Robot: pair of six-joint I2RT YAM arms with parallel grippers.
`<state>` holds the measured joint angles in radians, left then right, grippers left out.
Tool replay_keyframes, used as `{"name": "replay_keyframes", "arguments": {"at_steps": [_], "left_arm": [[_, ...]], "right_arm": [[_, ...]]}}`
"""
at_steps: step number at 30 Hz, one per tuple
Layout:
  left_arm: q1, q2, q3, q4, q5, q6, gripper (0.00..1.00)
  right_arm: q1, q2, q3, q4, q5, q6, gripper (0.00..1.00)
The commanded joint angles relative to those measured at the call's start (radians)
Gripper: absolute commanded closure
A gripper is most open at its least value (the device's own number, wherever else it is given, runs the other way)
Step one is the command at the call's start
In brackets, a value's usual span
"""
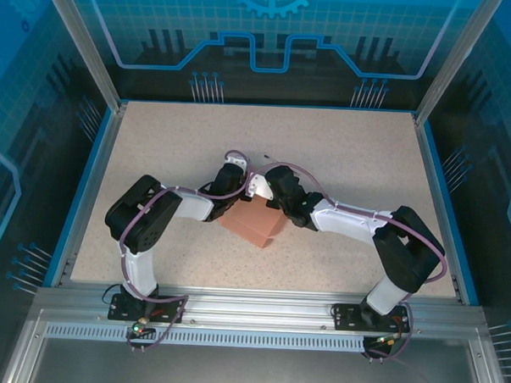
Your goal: Fold the paper box
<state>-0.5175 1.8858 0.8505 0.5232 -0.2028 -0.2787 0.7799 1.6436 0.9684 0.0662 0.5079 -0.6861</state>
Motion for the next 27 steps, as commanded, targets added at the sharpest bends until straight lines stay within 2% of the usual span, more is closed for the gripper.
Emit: {"name": "replay_keyframes", "arguments": {"at_steps": [1,5,9,21,27], "left_arm": [[0.039,0.017,0.026,0.0,-0.094,-0.044,0.8],[0.041,0.018,0.003,0.083,0.039,0.005,0.79],[0.042,0.016,-0.01,0.124,0.116,0.026,0.77],[0.046,-0.019,-0.05,0.161,0.16,0.062,0.69],[0.047,-0.033,-0.072,0.176,0.184,0.067,0.58]], "right_arm": [[0.038,-0.022,-0.033,-0.097,-0.129,0.033,1.0],[0.029,-0.022,-0.026,-0.087,-0.115,0.044,1.0],[0.025,-0.022,-0.014,-0.089,-0.097,0.054,1.0],[0.007,-0.022,-0.01,-0.1,-0.071,0.068,1.0],[0.001,-0.022,-0.005,-0.108,-0.066,0.07,1.0]]}}
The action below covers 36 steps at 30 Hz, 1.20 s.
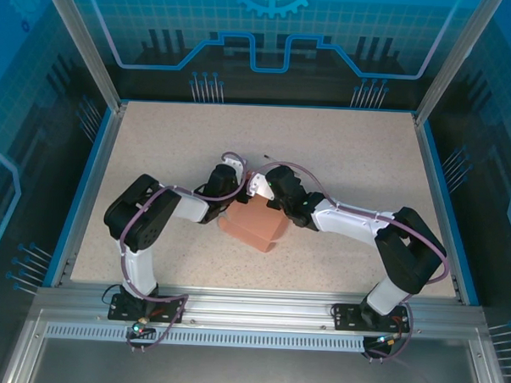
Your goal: Fold the paper box
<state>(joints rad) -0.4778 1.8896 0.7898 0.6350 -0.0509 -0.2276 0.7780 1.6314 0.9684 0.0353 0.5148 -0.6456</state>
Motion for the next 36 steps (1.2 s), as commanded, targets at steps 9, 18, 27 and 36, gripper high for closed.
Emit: {"name": "replay_keyframes", "arguments": {"at_steps": [9,18,27,36], "left_arm": [[0.01,-0.067,-0.037,0.07,0.071,0.03,0.47],[0.015,-0.107,-0.078,0.077,0.092,0.046,0.4],[0.039,-0.123,-0.106,0.079,0.126,0.06,0.51],[0.042,-0.109,-0.108,0.083,0.131,0.076,0.71]], "right_arm": [[-0.003,-0.01,-0.004,-0.082,-0.069,0.034,1.0],[-0.004,-0.011,-0.001,-0.087,-0.067,0.034,1.0],[-0.005,-0.014,0.001,-0.091,-0.063,0.034,1.0],[-0.006,-0.012,0.011,-0.092,-0.065,0.034,1.0]]}}
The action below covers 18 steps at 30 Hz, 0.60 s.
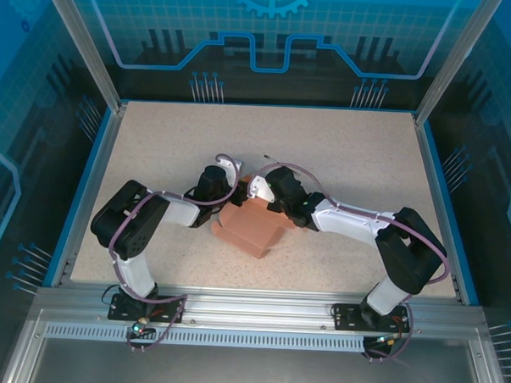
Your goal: Fold the paper box
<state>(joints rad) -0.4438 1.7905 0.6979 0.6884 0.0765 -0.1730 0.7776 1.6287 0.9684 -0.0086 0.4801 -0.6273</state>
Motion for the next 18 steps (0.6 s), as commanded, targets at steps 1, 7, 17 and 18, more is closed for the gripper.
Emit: {"name": "replay_keyframes", "arguments": {"at_steps": [1,7,17,18], "left_arm": [[0.009,-0.009,-0.014,0.03,0.001,0.021,0.73],[0.005,-0.02,-0.008,0.017,-0.025,0.019,0.86],[-0.003,-0.04,-0.007,0.014,-0.064,0.041,0.95],[-0.004,-0.044,-0.008,0.012,-0.066,0.046,0.95]], "right_arm": [[-0.004,-0.009,0.012,-0.05,-0.03,0.017,1.0],[-0.003,-0.012,0.021,-0.05,-0.025,0.028,1.0],[-0.002,-0.034,0.033,-0.057,-0.046,0.065,0.91],[-0.001,-0.039,0.034,-0.057,-0.047,0.07,0.88]]}}
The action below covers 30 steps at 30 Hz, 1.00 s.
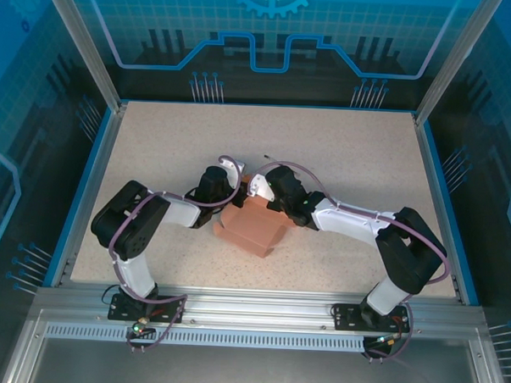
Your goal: Fold the paper box
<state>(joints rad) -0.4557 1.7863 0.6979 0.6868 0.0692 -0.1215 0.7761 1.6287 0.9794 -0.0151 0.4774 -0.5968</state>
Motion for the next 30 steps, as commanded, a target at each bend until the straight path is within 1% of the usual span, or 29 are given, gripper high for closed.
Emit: {"name": "replay_keyframes", "arguments": {"at_steps": [1,4,6,9,13,16,17,22,27,30], "left_arm": [[0.008,-0.042,-0.008,0.014,-0.062,-0.003,0.95],[0.005,-0.057,-0.016,0.023,-0.067,0.008,0.95],[0.004,-0.065,-0.026,0.037,-0.071,0.018,0.95],[0.001,-0.076,-0.044,0.061,-0.085,0.031,0.95],[-0.005,-0.089,-0.069,0.099,-0.114,0.045,0.94],[-0.011,-0.091,-0.101,0.165,-0.134,0.066,0.94],[-0.013,-0.089,-0.114,0.198,-0.139,0.076,0.94],[-0.025,-0.088,-0.132,0.236,-0.146,0.083,0.93],[-0.05,-0.079,-0.138,0.254,-0.167,0.093,0.93],[-0.066,-0.076,-0.149,0.266,-0.202,0.086,0.93]], "right_arm": [[-0.002,-0.042,0.023,-0.052,-0.045,0.044,0.86],[-0.005,-0.063,0.026,-0.058,-0.05,0.066,0.75],[-0.011,-0.087,0.028,-0.068,-0.072,0.09,0.66],[-0.017,-0.128,0.03,-0.091,-0.116,0.133,0.6],[-0.026,-0.209,0.031,-0.132,-0.193,0.209,0.55],[-0.061,-0.286,0.034,-0.183,-0.276,0.299,0.47],[-0.087,-0.309,0.041,-0.208,-0.318,0.339,0.45],[-0.234,-0.351,0.078,-0.293,-0.555,0.505,0.44],[-0.285,-0.31,0.106,-0.326,-0.609,0.595,0.44],[-0.324,-0.29,0.109,-0.335,-0.68,0.653,0.44]]}}
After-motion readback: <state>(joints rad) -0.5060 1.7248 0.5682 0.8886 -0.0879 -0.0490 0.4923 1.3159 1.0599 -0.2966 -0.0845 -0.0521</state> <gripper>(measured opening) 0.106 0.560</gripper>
